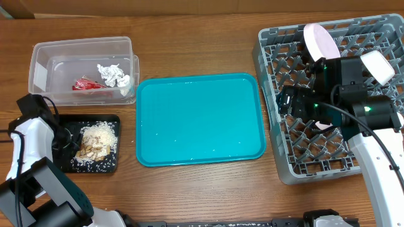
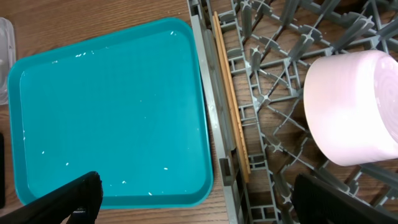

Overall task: Sort waste into correct bins and load items into the dishwasher
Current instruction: 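Carry the carrot left onto the black scrap tray and release it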

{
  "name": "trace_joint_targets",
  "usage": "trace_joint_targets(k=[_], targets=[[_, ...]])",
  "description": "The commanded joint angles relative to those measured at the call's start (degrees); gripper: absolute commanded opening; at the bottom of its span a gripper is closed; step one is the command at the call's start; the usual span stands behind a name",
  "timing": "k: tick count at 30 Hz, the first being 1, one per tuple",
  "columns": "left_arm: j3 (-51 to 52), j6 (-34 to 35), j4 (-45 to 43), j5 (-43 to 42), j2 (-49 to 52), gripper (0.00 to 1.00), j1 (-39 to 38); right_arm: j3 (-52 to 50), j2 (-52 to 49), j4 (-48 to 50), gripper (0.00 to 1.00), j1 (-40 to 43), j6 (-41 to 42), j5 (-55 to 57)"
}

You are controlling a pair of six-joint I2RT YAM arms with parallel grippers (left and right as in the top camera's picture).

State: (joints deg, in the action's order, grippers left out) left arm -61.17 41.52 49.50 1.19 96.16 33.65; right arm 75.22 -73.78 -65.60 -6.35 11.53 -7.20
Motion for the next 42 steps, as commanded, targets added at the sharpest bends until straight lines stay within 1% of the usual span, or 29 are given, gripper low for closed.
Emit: trace_joint_targets(k=[1,2,3,6,8,14,17,21,23,26,29,32,34,37,39,40,42], targets=[[1.33,-1.27,-0.28,-0.55,-0.92,0.14,0.13,0.87,0.11,0.07,1.00,0.44,-0.87,0.28],[1.36,-1.29,-0.26,-0.55,-0.94,0.14,0.13,0.87,0.11,0.00,1.00,0.44,-0.87,0.28],[1.36,-1.29,-0.24,-0.57,-0.94,0.18,0.13,0.87,0.11,-0.02,1.00,0.44,-0.87,0.28],[1.36,-1.29,-0.13,-0.57,-0.94,0.23,0.13,0.87,0.11,-0.04,1.00,0.44,-0.87,0.28],[1.36,-1.29,-0.07,-0.57,-0.94,0.31,0.13,0.87,0.11,-0.04,1.00,0.44,-0.87,0.28],[1.33,-1.92,-0.04,-0.63,-0.94,0.62,0.13,0.87,0.11,-0.04,1.00,0.44,-0.87,0.28],[1.22,-4.39,-0.04,-1.57,-1.03,0.72,0.13,0.87,0.11,-0.04,1.00,0.44,-0.90,0.28],[-1.16,-10.43,0.15,-8.98,-1.90,0.76,0.07,0.87,0.11,0.39,1.00,0.42,-0.94,-0.22],[-3.89,-14.16,0.42,-14.45,-3.45,0.80,-0.44,0.87,0.11,1.95,1.00,0.42,-1.86,-4.28],[-7.34,-18.56,0.42,-18.49,-5.88,0.84,-2.40,0.87,0.04,4.70,1.00,0.24,-5.99,-12.48],[-12.04,-28.57,0.44,-22.36,-8.44,0.90,-7.56,0.87,-0.37,8.31,1.00,-0.81,-8.63,-18.60],[-16.59,-38.64,2.69,-21.84,-9.66,1.00,-15.63,0.87,-1.84,12.31,1.00,-2.99,-9.79,-19.47],[-19.08,-44.44,5.70,-20.52,-9.64,1.00,-21.59,0.87,-3.45,13.94,1.00,-4.87,-12.87,-18.73],[-21.16,-47.52,11.61,-12.79,-9.60,1.00,-30.88,0.90,-7.04,14.84,1.00,-7.69,-13.44,-10.75],[-21.77,-47.43,15.82,-7.52,-9.60,1.00,-35.39,0.90,-9.05,13.81,1.00,-8.61,-11.91,-4.76],[-22.25,-46.18,18.53,-5.77,-9.60,1.00,-37.03,0.90,-9.73,12.72,1.00,-8.66,-9.99,-2.62],[-23.58,-41.16,25.00,-4.63,-9.62,1.00,-38.51,0.90,-10.08,10.51,1.00,-8.41,-7.76,-1.64]])
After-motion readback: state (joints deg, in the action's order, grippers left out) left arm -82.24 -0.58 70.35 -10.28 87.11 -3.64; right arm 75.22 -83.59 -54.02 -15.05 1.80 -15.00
